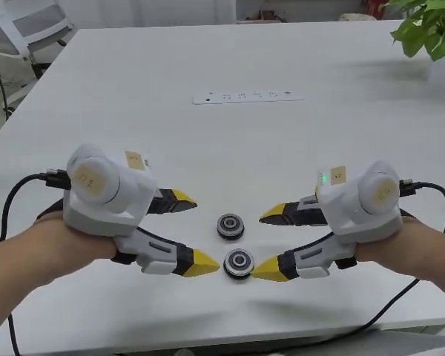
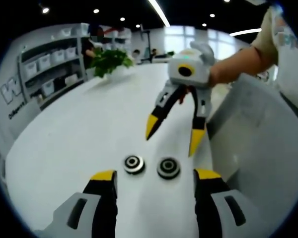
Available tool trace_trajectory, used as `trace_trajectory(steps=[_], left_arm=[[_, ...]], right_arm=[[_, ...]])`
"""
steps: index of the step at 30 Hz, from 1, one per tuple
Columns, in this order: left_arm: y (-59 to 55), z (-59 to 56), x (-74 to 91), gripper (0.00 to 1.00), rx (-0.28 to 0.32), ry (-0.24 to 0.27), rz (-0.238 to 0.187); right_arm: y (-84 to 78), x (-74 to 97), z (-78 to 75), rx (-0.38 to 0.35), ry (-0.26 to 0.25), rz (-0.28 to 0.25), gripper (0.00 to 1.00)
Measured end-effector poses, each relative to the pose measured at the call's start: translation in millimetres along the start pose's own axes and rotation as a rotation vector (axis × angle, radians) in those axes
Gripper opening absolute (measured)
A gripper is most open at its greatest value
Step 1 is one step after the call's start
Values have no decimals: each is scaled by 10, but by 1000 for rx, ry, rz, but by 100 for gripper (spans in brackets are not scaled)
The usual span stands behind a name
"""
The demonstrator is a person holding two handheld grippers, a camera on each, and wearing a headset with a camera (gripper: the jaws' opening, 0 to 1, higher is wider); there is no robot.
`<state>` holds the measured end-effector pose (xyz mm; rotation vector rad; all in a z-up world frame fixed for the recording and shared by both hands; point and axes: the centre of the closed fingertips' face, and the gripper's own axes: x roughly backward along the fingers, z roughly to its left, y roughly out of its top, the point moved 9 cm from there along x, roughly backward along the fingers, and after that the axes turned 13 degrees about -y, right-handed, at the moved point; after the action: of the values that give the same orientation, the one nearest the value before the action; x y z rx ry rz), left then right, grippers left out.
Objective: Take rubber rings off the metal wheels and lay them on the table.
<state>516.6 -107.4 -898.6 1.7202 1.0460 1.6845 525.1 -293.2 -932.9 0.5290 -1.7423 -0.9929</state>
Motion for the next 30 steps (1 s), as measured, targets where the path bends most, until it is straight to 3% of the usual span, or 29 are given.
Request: trace_trajectory(steps=[15, 30], left_arm=[[-96, 8, -184, 54, -3, -52, 43], [-89, 4, -337, 45, 13, -84, 43]], right_arm=[[-99, -94, 56, 23, 43, 27, 40], [-122, -134, 74, 14, 58, 33, 32]])
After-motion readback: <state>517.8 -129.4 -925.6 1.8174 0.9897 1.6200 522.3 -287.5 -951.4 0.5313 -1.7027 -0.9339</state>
